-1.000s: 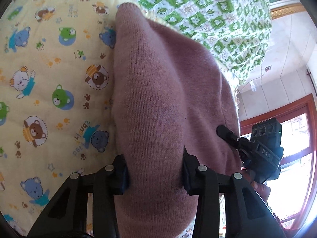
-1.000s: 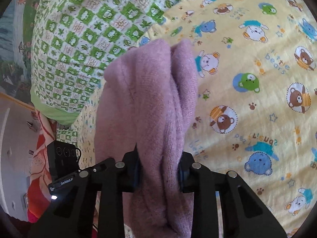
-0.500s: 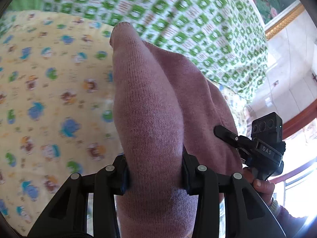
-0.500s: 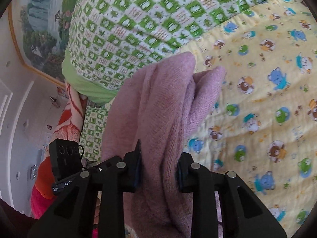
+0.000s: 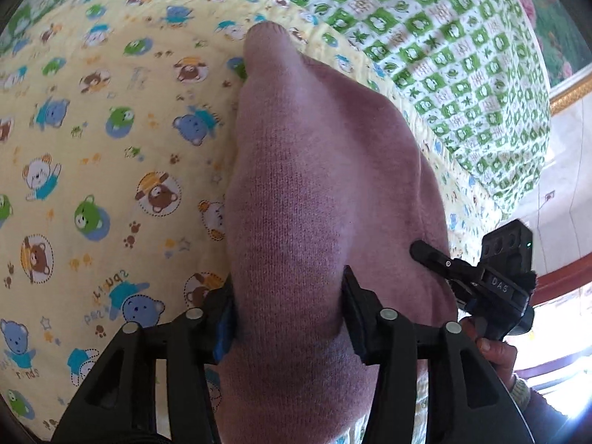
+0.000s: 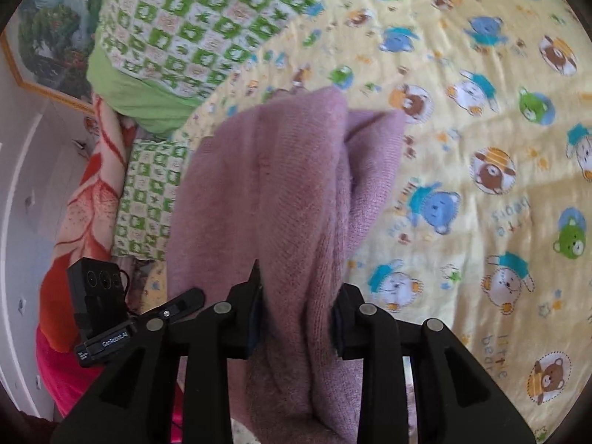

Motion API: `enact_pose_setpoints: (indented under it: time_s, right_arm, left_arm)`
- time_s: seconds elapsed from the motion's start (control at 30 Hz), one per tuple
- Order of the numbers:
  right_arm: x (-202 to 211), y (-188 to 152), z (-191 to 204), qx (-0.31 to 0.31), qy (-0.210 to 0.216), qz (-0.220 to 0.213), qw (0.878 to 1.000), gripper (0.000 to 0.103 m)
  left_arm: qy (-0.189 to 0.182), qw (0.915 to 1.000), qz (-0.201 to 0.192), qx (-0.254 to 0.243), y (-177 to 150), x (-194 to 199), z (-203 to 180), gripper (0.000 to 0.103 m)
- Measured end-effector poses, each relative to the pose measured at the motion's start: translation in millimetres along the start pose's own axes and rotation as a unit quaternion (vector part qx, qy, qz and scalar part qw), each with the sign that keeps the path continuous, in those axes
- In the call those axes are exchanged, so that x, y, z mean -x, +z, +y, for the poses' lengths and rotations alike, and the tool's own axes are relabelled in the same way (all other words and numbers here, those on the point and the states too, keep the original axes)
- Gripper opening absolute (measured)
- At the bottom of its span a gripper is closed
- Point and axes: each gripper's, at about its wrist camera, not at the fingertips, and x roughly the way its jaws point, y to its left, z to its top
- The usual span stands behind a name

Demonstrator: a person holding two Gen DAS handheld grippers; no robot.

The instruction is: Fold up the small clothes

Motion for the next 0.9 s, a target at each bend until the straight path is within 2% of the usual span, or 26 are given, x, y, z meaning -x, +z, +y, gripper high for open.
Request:
enact_pose_setpoints:
  time_s: [0.1, 0.13, 0.17, 0.3, 0.4, 0.6, 0.73, 0.87, 0.9]
  right_arm:
    - [-1, 0, -15, -0.013, -0.001, -0.002, 1.0, 0.039]
    - [-1, 0, -17, -0.011, -0.003, -0.002, 1.0, 0.046]
    - [-2, 1, -17, -0.011, -0.008, -0.002, 1.0, 0.048]
    - [5, 2, -11, -0.006, -0.023, -0.007, 1.0, 0.051]
    - [21, -1, -4, 0.004, -0.036, -0.021, 0.999, 0.051]
    - [69, -22, 12, 0.037, -0.049, -0.056, 0.997, 0.051]
    - [84, -50, 23, 0.064, -0.054, -0.044, 0.995, 0.051]
    - [78, -83, 25, 0.087, -0.078, -0.015, 0.993, 0.051]
    - [74, -87, 24, 0.088, -0.082, -0.008, 0.993, 0.045]
  left_arm:
    - [0.001, 1.0, -0.001, 0.004, 0, -1, 3, 0.058]
    - [0.002, 1.0, 0.0, 0.004, 0, -1, 2, 0.058]
    - [0.005, 1.0, 0.001, 0.004, 1, 0, 0, 0.059]
    - [0.022, 0.9997, -0.006, -0.003, -2, 8, -8, 0.06]
    - [0.029, 0.9995, -0.012, -0.007, -6, 18, -12, 0.06]
    - [0.019, 0.9997, -0.017, 0.0, -29, 42, -7, 0.06]
    - [0.016, 0.9998, -0.001, -0.013, -53, 48, -5, 0.06]
    - [0.022, 0.9992, 0.024, -0.023, -73, 40, 0, 0.06]
    - [0.025, 0.999, 0.028, -0.024, -75, 37, 1, 0.061]
